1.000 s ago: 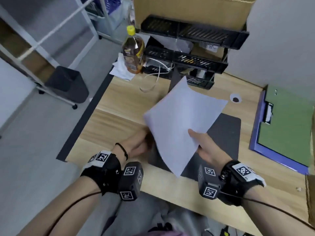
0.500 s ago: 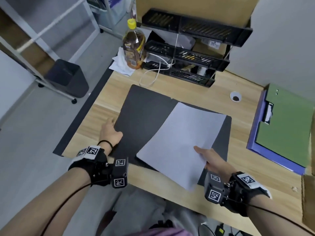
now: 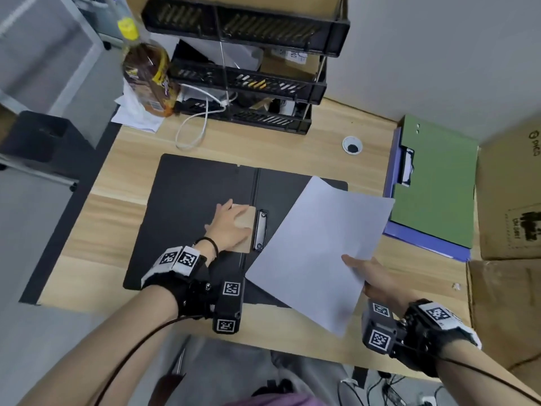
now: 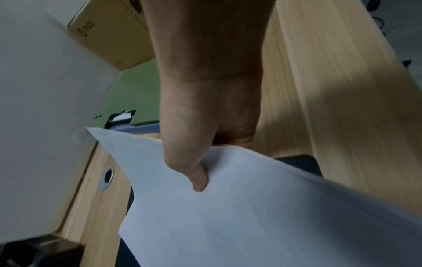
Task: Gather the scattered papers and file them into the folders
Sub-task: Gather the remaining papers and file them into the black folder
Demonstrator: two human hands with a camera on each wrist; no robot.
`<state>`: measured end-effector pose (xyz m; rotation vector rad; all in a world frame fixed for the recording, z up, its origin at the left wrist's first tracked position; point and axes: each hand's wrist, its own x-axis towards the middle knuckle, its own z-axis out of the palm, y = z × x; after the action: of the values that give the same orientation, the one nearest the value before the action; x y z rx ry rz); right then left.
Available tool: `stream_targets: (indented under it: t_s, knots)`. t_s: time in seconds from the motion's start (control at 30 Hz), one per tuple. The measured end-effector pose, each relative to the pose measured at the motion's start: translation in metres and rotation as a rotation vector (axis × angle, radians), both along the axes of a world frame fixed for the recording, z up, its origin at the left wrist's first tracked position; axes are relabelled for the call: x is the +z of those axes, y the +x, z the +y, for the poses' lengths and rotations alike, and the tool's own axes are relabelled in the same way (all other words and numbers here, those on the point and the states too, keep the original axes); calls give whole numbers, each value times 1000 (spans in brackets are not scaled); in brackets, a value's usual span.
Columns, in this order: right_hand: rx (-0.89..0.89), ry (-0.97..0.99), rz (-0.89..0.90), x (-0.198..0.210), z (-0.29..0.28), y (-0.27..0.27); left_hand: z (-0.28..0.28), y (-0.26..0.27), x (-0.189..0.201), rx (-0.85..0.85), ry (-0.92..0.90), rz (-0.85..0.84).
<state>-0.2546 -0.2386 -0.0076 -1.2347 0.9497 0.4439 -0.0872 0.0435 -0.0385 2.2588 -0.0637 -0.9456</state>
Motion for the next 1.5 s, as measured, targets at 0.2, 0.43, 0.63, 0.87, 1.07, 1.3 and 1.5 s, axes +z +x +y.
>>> stream_targets:
  t_s: [0.2,0.43,0.63,0.87,1.07,1.3,1.5]
  knots:
    - [75,6,26,-8,-15,2,6,13,1,-30,99,-59]
    - [290,25,-20,-10,-19,21,-27,4,15,53,150,-83]
    - [438,-17,-34,-5,-26,24,-47,-6,6,58,247,-105]
    - [471,-77,-27,-11,-21,29,-59,4,10,-14,397,-185]
    - [518,-124,-4,-13,-17,37,-60,20,17,-317,491,-107]
    - [523,-104,-29,-17,-24,33,-50,31,26,-416,391,-30]
    - [522,-53,-38,-7,-28,36,-39,32,29,-343,237,-22]
